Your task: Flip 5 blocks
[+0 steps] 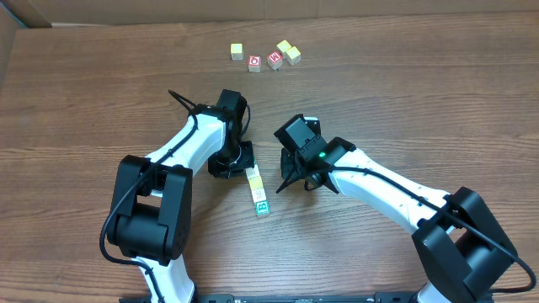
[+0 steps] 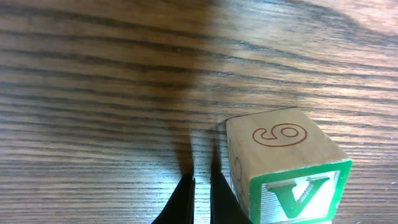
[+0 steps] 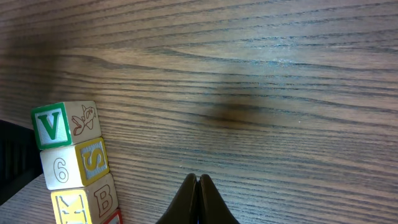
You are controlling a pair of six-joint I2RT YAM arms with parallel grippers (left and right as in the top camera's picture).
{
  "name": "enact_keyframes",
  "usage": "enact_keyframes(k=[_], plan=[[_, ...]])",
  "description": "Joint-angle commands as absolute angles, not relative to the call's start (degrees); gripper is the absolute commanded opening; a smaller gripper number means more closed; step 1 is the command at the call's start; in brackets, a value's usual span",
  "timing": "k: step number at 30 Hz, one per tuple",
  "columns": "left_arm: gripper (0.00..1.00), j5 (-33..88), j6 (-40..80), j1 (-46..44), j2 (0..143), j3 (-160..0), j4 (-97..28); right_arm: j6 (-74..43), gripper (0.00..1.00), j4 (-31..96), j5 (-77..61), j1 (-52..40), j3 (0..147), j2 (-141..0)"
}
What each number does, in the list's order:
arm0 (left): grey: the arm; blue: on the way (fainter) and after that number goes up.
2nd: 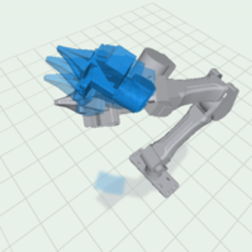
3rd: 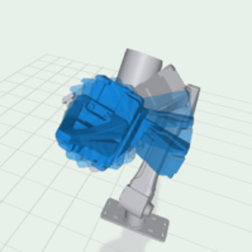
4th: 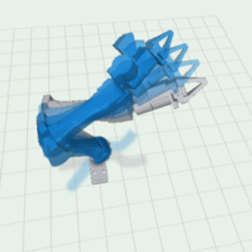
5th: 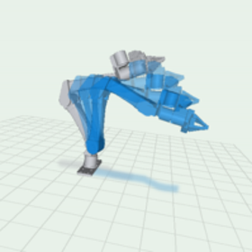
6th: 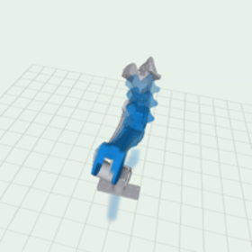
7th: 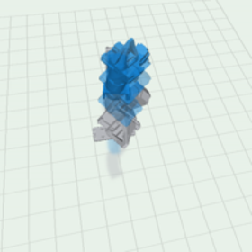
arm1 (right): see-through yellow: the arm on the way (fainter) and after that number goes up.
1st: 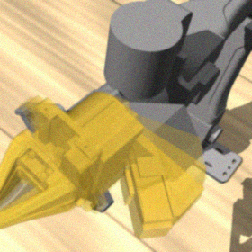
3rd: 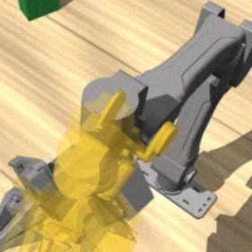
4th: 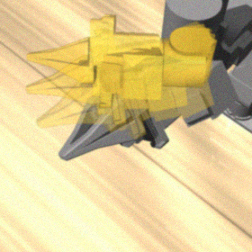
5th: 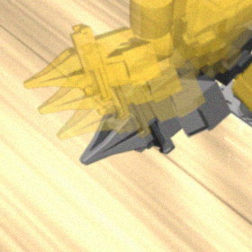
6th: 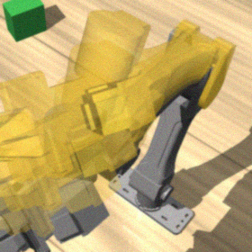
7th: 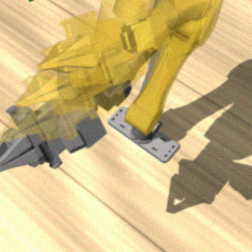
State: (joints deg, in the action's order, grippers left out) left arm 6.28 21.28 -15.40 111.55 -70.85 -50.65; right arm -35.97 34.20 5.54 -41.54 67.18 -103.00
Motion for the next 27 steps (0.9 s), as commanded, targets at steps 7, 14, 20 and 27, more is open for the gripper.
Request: enact_keyframes(k=[7, 14, 20, 27], plan=[[0.04, 7.09, 19.25, -15.68, 111.33, -70.85, -48.88, -35.55, 0.04, 34.11, 6.42, -41.32, 67.77, -103.0], [0.04, 6.85, 19.2, -15.68, 111.33, -70.87, -49.15, -35.53, 0.04, 34.13, 6.42, -41.32, 67.77, -103.0], [0.04, 6.46, 19.25, -15.66, 111.33, -72.05, -52.4, -35.53, 0.04, 34.15, 5.85, -41.32, 67.77, -103.0], [0.04, 2.15, 20.21, -14.31, 110.61, -84.07, -65.1, -32.49, 0.04, 38.57, 2.9, -39.13, 71.2, -101.32]])
